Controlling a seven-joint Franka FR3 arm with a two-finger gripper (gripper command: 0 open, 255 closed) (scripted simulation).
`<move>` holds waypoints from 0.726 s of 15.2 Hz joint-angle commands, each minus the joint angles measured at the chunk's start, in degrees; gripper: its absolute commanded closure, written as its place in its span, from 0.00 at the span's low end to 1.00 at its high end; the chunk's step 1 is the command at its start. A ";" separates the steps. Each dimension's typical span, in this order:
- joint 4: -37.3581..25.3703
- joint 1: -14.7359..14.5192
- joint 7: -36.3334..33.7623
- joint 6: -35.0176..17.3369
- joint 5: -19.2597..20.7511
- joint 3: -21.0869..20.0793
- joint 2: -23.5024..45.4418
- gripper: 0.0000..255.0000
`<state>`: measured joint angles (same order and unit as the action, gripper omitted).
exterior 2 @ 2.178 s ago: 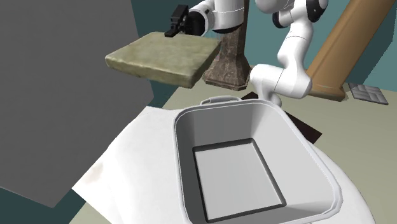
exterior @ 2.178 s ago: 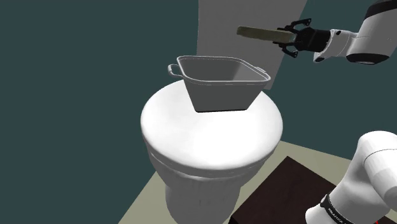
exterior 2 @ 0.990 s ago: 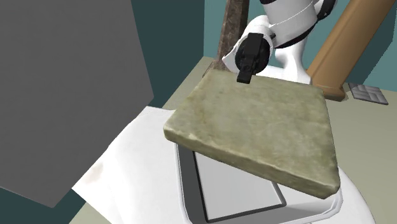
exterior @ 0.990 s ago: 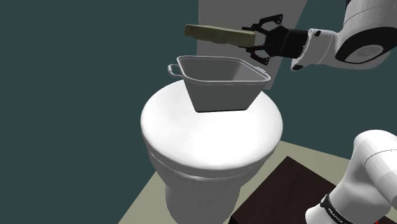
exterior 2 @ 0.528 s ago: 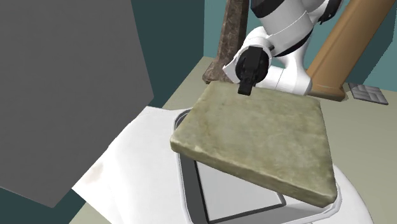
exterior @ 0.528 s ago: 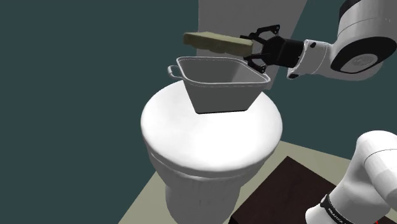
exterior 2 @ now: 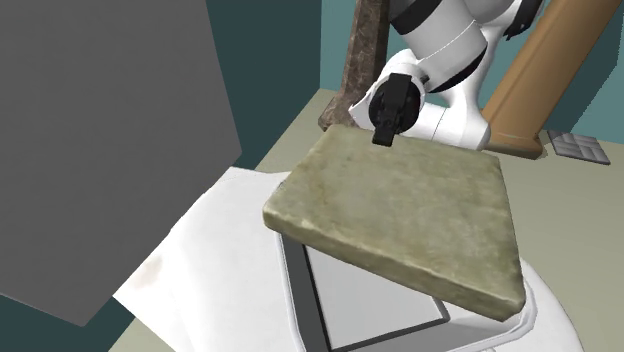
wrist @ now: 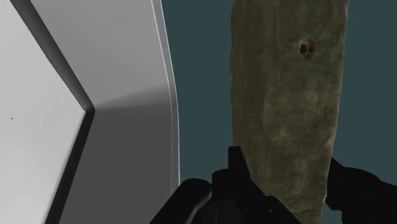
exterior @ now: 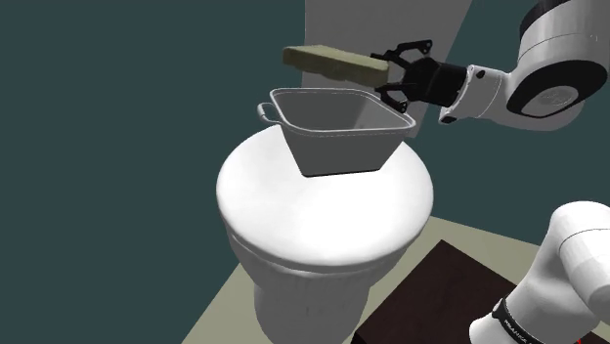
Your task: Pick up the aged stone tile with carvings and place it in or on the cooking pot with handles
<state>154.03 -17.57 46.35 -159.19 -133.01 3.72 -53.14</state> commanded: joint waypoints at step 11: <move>4.41 -0.60 -2.12 -1.18 2.25 0.36 -1.73 0.00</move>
<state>155.62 -17.37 46.10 -154.16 -132.54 3.84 -54.21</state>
